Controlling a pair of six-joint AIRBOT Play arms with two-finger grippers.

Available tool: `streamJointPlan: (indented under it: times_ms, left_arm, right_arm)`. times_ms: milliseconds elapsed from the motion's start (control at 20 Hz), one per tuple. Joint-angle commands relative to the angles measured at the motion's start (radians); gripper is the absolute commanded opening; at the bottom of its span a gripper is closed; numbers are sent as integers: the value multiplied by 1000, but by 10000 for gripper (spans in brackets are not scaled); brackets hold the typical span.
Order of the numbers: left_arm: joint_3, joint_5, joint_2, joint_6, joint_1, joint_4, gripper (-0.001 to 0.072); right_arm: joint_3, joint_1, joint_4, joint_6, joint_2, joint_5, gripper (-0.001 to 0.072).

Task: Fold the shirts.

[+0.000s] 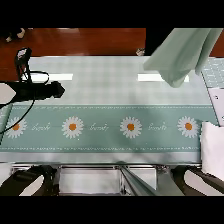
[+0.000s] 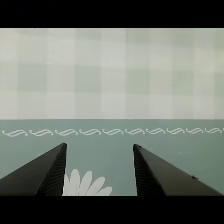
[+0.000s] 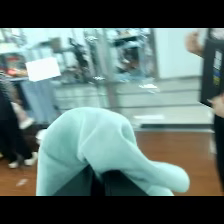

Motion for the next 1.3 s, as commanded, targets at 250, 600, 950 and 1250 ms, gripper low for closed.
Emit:
streamJointPlan:
  times_ms: [250,600,950,1250]
  left_arm:
    - [0,7,-1,1,-1,0,509]
    - [0,7,0,1,10,2,509]
    - [0,5,18,-3,172,3,509]
    - [0,-16,17,-2,150,-9,509]
  right_arm:
    - [-4,327,-9,-30,0,89,30]
    - [-4,760,-196,0,-90,64,30]
    - [-389,785,-277,77,-98,248,30]
    - [-925,784,-646,240,-141,94,30]
